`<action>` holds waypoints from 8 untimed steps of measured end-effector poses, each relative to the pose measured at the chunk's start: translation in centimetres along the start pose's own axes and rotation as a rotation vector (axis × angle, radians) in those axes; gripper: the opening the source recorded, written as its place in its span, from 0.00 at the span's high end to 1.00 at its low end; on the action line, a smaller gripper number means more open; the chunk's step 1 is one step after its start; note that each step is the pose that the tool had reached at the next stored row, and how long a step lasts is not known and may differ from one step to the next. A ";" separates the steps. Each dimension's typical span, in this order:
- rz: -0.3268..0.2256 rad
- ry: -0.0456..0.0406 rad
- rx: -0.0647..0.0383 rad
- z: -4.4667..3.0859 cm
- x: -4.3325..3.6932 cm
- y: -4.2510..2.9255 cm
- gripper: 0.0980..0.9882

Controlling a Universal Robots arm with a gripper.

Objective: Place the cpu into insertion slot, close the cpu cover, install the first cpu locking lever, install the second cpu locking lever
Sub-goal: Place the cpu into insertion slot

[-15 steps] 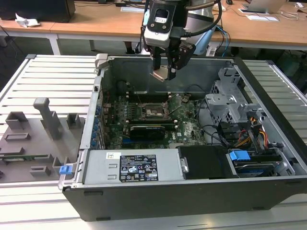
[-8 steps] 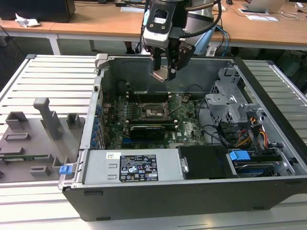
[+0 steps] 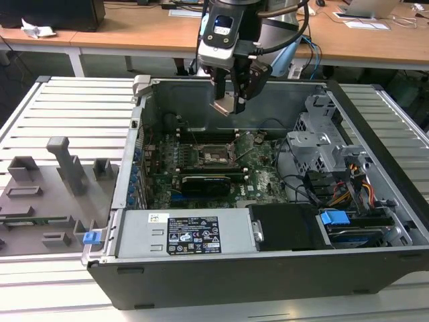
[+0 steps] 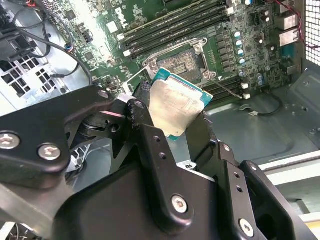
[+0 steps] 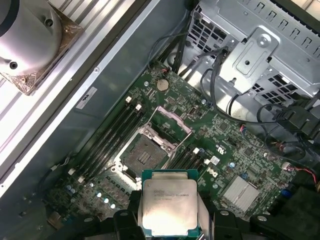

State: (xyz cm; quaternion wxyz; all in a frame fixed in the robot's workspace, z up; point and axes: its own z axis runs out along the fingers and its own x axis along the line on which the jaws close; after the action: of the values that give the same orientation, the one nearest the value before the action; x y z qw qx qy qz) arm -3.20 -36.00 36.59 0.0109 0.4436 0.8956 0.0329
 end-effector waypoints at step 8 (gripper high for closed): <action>0.029 -0.0020 0.000 0.32 0.00 -0.02 0.52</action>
State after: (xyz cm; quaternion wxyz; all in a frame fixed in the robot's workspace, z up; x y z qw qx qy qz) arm -3.20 -36.00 36.28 0.0114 0.4564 0.8891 0.0327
